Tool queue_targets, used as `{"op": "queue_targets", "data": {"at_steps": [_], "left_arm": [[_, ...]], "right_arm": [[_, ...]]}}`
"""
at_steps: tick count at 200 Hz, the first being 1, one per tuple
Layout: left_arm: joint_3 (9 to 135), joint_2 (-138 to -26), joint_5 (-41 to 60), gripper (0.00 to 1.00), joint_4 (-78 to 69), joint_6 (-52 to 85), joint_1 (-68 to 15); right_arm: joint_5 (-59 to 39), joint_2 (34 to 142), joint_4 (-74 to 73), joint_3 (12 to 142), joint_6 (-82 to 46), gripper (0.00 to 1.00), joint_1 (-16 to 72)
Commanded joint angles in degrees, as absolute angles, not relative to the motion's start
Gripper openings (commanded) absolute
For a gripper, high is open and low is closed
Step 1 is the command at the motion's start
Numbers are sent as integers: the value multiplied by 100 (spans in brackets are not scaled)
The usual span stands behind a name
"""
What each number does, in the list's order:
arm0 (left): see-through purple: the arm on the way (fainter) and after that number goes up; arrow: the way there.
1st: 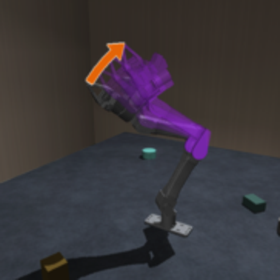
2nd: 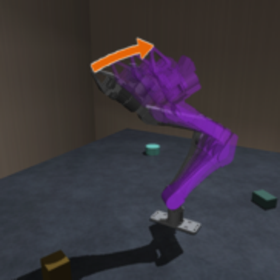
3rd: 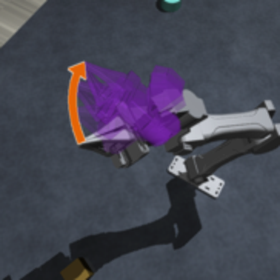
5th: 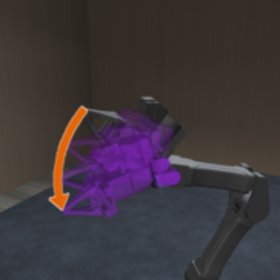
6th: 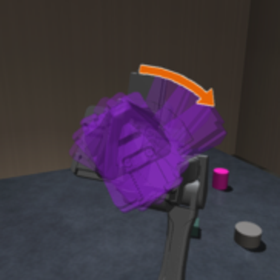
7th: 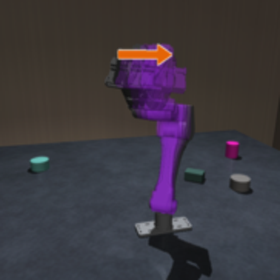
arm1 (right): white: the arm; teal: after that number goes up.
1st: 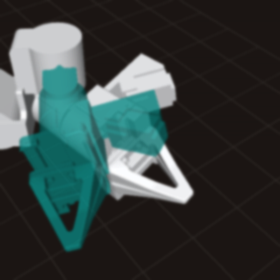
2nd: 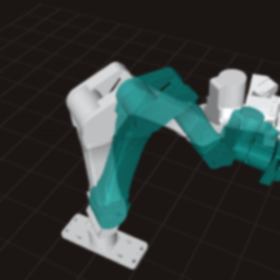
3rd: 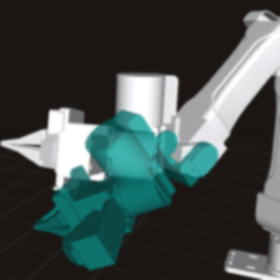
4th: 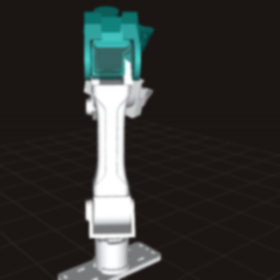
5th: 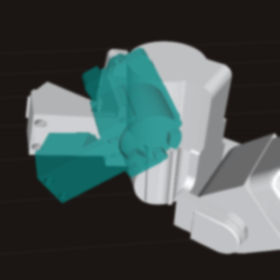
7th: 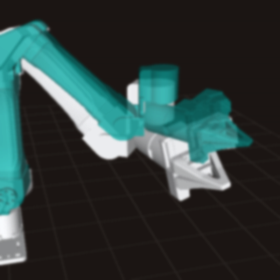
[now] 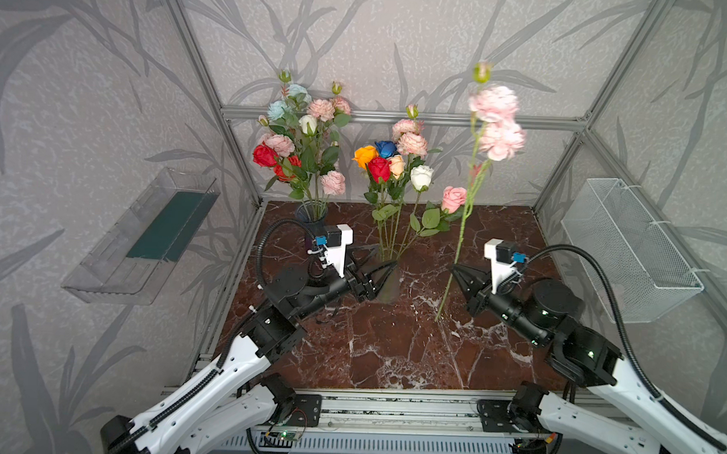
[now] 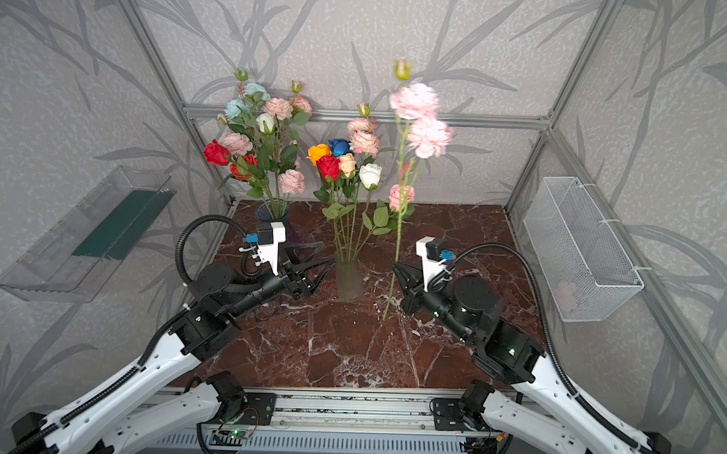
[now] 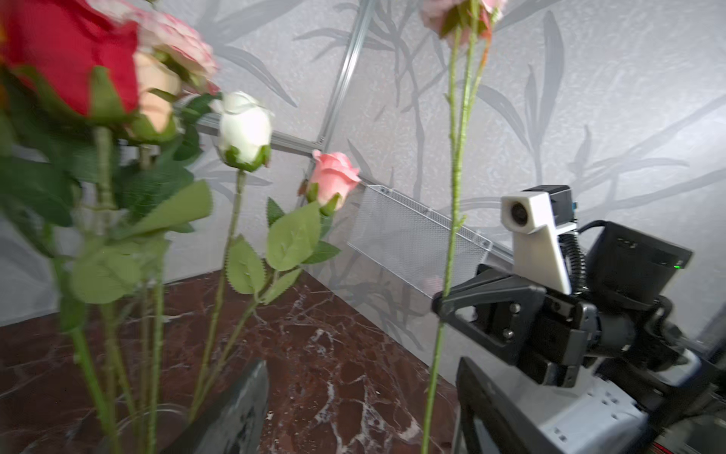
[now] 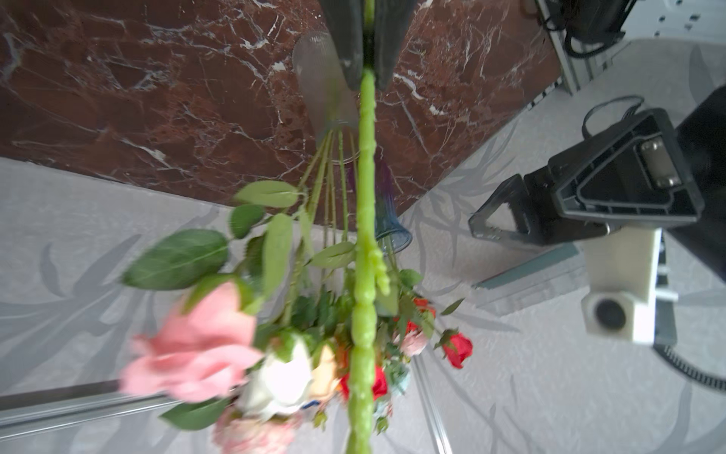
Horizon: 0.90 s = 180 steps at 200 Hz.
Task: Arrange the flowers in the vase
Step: 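Lift the carnation spray toward the cylinder while the left gripper approaches it, then close the left gripper on the carnation stem while the right gripper holds it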
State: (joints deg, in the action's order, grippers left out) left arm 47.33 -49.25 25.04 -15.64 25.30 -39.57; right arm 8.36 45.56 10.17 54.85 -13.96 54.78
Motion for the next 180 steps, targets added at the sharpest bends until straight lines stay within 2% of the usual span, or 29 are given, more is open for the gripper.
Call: {"op": "queue_targets", "data": {"at_steps": [1, 46, 85, 112, 135, 180], "left_arm": [[4960, -5135, 3932, 72, -1771, 2738, -3938], [4661, -4945, 3683, 72, -2223, 2735, -3935], [4574, -4834, 3328, 71, -2166, 2564, -3931], [4579, -4878, 3126, 62, -2048, 2508, -3936], [4485, -4887, 2877, 49, -2159, 2543, -3932], [4401, -4778, 2396, 46, -2051, 2444, -3931]], "right_arm": [[1298, 4978, 528, 5839, -844, 0, 6068], [856, 5727, 129, 5931, -1224, 0, 6181], [577, 5956, -101, 5928, -1383, 0, 6263], [489, 6064, -86, 5960, -1401, 0, 6311], [370, 6115, -195, 5890, -1552, 0, 6346], [332, 6139, -365, 5767, -1663, 0, 6469]]}}
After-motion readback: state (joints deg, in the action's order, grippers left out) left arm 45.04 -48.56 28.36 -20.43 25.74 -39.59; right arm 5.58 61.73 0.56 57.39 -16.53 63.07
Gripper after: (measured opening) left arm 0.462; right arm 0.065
